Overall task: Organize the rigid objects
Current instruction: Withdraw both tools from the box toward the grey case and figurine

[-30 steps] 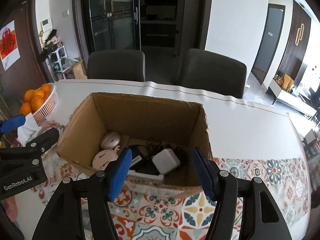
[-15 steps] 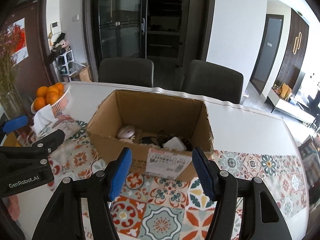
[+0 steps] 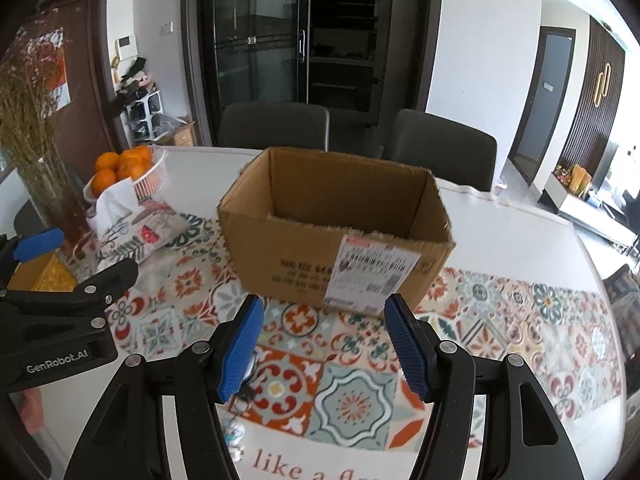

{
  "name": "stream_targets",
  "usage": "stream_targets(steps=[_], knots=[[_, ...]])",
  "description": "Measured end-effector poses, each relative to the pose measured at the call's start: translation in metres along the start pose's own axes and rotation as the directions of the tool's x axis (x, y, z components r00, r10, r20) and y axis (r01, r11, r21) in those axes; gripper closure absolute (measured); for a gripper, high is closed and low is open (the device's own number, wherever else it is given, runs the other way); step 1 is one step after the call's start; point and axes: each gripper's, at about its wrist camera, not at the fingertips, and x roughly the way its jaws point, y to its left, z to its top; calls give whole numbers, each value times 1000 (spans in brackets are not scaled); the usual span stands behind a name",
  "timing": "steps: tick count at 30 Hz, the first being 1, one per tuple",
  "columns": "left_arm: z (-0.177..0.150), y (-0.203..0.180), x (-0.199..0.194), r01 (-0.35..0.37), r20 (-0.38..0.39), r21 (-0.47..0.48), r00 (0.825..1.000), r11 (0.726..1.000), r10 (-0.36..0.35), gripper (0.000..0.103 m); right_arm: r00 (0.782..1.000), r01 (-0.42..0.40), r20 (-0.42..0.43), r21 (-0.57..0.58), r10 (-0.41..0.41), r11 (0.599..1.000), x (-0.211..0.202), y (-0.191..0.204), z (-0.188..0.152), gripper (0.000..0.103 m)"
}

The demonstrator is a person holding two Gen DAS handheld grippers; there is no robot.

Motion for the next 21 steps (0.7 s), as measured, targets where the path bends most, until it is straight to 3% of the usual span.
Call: stream_targets(steps=[21], knots=[[-68,24,23,-14,-151,-8,988,1000,12,0,983,-101,-160,-45,93,994,25,47,-60,40]])
